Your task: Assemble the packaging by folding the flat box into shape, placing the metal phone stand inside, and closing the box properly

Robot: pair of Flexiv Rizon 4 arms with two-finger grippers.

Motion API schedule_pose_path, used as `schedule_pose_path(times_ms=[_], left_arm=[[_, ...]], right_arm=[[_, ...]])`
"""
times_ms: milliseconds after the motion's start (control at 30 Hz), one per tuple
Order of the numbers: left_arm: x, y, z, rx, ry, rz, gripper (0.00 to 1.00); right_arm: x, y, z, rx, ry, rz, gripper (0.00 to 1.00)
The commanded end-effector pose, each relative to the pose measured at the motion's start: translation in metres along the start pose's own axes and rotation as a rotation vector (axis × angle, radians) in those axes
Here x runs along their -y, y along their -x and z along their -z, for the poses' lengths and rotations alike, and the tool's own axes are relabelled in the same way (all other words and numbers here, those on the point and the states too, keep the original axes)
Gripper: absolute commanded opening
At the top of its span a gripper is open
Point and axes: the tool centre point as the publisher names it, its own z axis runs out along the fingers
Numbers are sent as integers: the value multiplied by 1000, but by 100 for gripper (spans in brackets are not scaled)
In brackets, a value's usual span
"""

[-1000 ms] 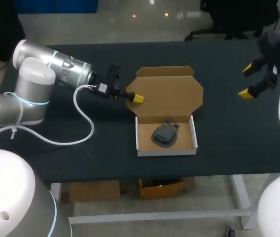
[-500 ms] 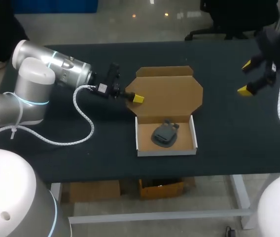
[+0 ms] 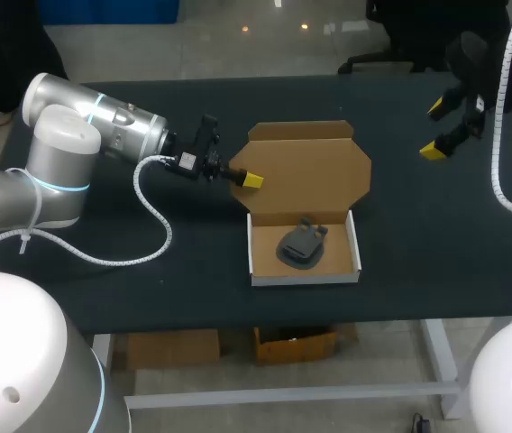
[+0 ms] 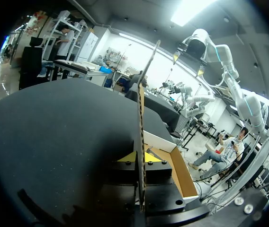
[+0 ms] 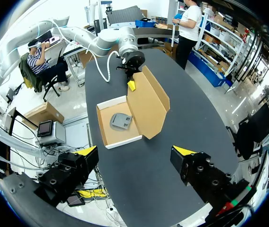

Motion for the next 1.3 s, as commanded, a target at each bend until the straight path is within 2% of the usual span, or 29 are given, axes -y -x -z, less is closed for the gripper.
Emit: schedule_pose_path(times_ms=[33, 533, 900, 1300], left_arm=[[0, 0, 0, 0, -2, -1, 0], [-4, -15, 0, 101, 26, -218, 0], [-9, -18, 2, 185, 48, -275, 0], [-12, -23, 1, 219, 40, -364, 0]], right_arm=[[-3, 4, 0, -16, -10, -1, 100], [-9, 8, -4, -36, -21, -10, 100], [-15, 9, -6, -50, -24, 4, 100], [-20, 9, -7, -55, -21, 15, 100]])
